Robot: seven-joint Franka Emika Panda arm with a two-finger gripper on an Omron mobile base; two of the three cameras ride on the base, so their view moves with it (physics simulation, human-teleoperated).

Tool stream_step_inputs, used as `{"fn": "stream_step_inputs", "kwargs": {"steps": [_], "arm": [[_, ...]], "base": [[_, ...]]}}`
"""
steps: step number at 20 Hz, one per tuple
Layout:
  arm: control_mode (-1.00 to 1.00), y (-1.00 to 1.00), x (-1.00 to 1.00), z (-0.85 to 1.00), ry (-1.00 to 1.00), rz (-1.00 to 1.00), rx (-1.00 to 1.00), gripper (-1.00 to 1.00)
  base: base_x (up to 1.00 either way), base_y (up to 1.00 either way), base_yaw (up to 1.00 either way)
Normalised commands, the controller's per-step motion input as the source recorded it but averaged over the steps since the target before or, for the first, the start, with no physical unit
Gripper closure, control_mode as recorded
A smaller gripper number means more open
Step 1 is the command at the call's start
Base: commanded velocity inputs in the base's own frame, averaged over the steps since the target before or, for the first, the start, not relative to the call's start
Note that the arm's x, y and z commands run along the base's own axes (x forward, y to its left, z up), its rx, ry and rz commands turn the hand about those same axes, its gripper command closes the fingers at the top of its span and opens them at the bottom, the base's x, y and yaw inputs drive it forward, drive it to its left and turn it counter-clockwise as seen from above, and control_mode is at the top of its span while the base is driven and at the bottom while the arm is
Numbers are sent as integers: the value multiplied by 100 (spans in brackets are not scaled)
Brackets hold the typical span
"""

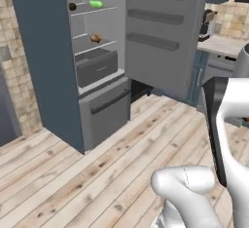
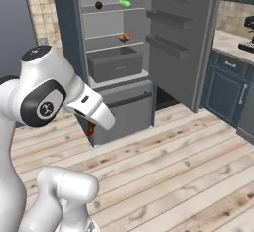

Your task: Gather the corn and avocado from the fridge and place them on a tray on the dining counter. Then gather the chicken drumsticks from the fridge and place them on the other tray.

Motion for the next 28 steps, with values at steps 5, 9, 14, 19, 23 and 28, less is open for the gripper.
{"fn": "stream_step_inputs", "kwargs": {"steps": [5, 9, 14, 19, 23, 28], "arm": [[100, 0, 0, 0, 0, 0, 0, 100], [100, 0, 0, 0, 0, 0, 0, 100], [100, 0, 0, 0, 0, 0, 0, 100], [100, 0, 0, 0, 0, 0, 0, 100], [100, 0, 0, 0, 0, 0, 0, 100], [100, 0, 0, 0, 0, 0, 0, 100]], "base": [[-92, 50, -44], [-88, 33, -43], [-58, -9, -33], [-47, -44, -20], [-30, -63, -13], [-7, -80, -7]]}}
